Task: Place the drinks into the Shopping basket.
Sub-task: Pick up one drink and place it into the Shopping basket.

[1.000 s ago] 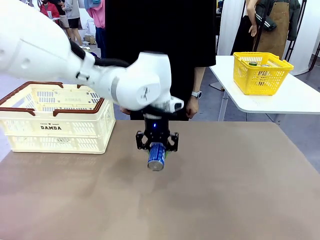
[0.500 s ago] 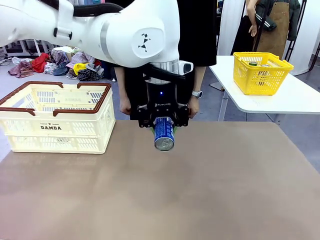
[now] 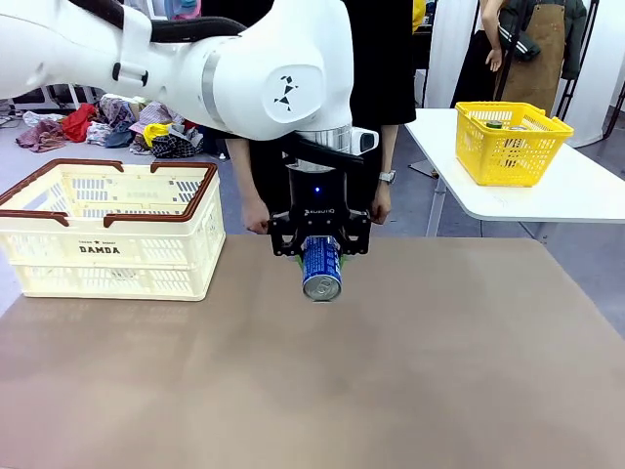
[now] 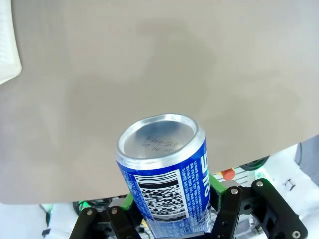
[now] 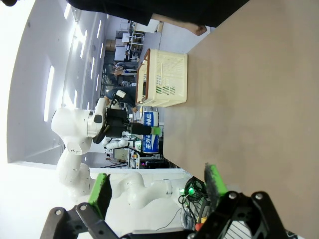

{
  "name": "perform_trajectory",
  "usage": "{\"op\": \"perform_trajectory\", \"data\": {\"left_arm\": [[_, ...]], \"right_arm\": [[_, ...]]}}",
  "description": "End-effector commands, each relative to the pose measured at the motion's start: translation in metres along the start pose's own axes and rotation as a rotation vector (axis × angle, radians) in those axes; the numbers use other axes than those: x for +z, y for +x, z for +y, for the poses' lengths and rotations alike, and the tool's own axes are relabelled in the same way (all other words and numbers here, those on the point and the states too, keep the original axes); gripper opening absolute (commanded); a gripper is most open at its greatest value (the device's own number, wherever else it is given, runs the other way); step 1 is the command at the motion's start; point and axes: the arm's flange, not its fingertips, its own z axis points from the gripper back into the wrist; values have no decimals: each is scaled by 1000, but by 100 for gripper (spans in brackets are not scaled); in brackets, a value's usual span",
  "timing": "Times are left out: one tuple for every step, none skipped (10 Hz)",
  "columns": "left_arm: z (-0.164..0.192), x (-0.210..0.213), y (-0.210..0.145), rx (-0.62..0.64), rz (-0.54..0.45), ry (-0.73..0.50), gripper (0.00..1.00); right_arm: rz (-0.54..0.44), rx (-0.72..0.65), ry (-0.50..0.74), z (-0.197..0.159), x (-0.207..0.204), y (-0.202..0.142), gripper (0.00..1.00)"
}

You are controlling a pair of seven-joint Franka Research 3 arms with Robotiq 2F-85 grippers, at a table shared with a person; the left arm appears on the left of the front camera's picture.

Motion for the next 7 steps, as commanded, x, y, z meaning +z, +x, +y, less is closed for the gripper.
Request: {"op": "perform_trajectory", "data": {"left_arm": [[25,41,1,-58,-37,-44,0],[53,72,4,-84,-97,-17,0],[88,97,10,-141,-84,34,0],[123,118,14,-165,-71,98,0],[160,140,15,-114,-98,85,0],[198,160,13,-87,-119,65,0],[232,174,10,-50,-184,47,0]], "right_arm": [[-10,14,20,2,0,2,100],[-10,14,20,2,0,2,100],[-10,14,20,2,0,2,100],[-10,14,20,2,0,2,100],[-10,14,20,2,0,2,100],[-10,14,20,2,0,2,100],[-10,14,20,2,0,2,100]]}}
